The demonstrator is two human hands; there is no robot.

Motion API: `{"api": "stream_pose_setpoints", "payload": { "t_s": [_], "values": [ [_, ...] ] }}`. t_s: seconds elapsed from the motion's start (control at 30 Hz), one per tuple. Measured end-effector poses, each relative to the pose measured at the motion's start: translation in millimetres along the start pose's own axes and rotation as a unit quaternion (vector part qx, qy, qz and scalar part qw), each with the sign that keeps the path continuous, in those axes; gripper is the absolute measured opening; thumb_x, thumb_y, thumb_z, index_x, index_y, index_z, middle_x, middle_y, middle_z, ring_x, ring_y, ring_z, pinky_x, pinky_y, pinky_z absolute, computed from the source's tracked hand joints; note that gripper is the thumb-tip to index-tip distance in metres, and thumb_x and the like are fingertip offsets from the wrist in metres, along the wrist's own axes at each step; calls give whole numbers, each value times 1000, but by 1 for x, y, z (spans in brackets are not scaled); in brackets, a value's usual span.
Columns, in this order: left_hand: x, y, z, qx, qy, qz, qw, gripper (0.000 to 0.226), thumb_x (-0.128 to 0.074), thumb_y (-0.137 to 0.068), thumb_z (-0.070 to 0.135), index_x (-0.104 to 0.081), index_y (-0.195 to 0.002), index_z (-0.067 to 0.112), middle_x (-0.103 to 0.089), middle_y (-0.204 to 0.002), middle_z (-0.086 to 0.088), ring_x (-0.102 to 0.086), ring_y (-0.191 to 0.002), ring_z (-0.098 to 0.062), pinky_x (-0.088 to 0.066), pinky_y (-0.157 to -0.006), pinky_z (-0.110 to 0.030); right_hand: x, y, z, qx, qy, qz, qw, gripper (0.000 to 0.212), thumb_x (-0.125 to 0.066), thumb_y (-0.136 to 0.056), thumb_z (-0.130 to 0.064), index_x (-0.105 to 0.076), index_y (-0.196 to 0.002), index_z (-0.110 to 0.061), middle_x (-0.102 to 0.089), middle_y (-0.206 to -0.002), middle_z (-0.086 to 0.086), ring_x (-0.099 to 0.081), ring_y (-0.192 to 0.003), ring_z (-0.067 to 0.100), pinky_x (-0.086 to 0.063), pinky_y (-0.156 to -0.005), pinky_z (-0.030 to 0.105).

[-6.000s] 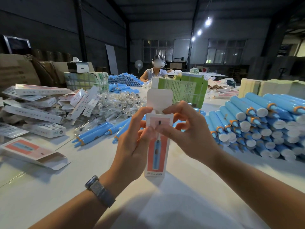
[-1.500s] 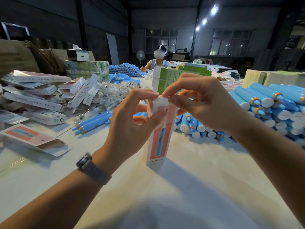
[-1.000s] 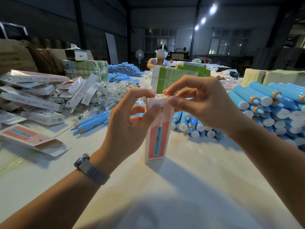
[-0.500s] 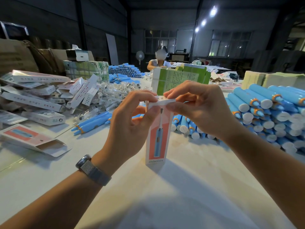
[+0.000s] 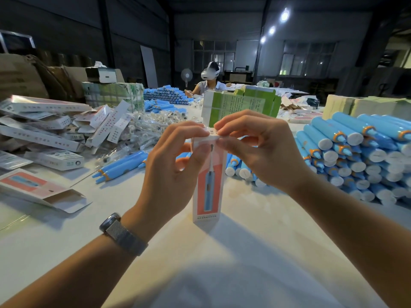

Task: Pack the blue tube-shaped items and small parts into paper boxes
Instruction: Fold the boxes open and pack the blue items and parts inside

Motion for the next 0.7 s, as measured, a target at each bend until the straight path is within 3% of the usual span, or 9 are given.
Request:
{"api": "stream_pose_setpoints", "payload": {
  "t_s": [0.1, 0.17, 0.23, 0.33, 0.4, 0.5, 0.6, 0.7],
  "values": [
    [3, 4, -3, 20, 9, -6, 1000, 29, -47, -100, 13, -62, -118, 31, -57, -124, 6, -60, -116, -21, -56, -87, -33, -6, 2, 4, -14, 70, 52, 996, 9, -74, -87, -13, -74, -95, -10, -57, -97, -7, -63, -79, 10, -46, -57, 15],
    [4, 5, -2, 54, 29, -3, 998, 45, -43, -97, 3, -62, -120, 37, -60, -123, 1, -63, -112, -28, -58, -89, -44, -8, 3, 8, -32, 90, 54, 994, 17, -73, -89, -22, -72, -104, -14, -52, -97, -11, -62, -78, 9, -47, -56, 17],
    [4, 5, 0, 56, 22, 10, 998, 45, -48, -96, 3, -58, -123, 38, -61, -122, 1, -66, -109, -20, -59, -85, -32, -12, 5, 10, -48, 81, 25, 995, 35, -74, -85, -35, -67, -115, -18, -53, -103, -10, -63, -80, 7, -53, -60, 21],
    [0, 6, -2, 73, 33, 35, 996, 36, -60, -92, 10, -56, -117, 36, -62, -111, 17, -66, -95, -3, -52, -75, -13, -24, 12, 15, -82, 58, 0, 995, 63, -77, -76, -46, -54, -130, -24, -53, -114, -9, -64, -88, 8, -59, -69, 29],
    [0, 7, -6, 81, 38, 46, 995, 34, -62, -90, 7, -55, -111, 34, -63, -99, 21, -64, -89, -1, -51, -76, -13, -30, 17, 19, -107, 3, 7, 994, 67, -77, -77, -40, -45, -134, -30, -53, -117, -10, -64, -92, 13, -59, -75, 37],
    [-1, 6, -10, 108, 49, 60, 991, 38, -59, -89, -1, -54, -106, 33, -64, -90, 14, -65, -85, -5, -52, -77, -17, -34, 26, 30, -138, -88, -37, 986, 78, -79, -75, -26, -30, -132, -46, -55, -126, -8, -66, -100, 17, -56, -88, 46],
    [-1, 8, -13, 115, 58, 61, 990, 39, -61, -85, 0, -54, -104, 34, -62, -92, 10, -67, -87, -6, -53, -77, -17, -39, 33, 38, -174, -165, -42, 970, 78, -79, -77, -14, -32, -128, -49, -59, -117, -7, -66, -94, 12, -57, -85, 43],
    [-3, 10, -16, 122, 50, 49, 990, 45, -62, -82, 8, -55, -100, 48, -63, -94, 15, -66, -88, -7, -53, -74, -18, -32, 30, 35, -176, -119, -24, 977, 68, -77, -77, -19, -42, -126, -48, -59, -113, -6, -60, -87, 10, -56, -80, 41]
  ]
}}
Point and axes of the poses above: each hand's wrist, its own y-axis away from the middle knuckle, its own x-axis out of the back of the hand, z = x × y, the point moved 1 cm from there along -y, towards the middle knuckle
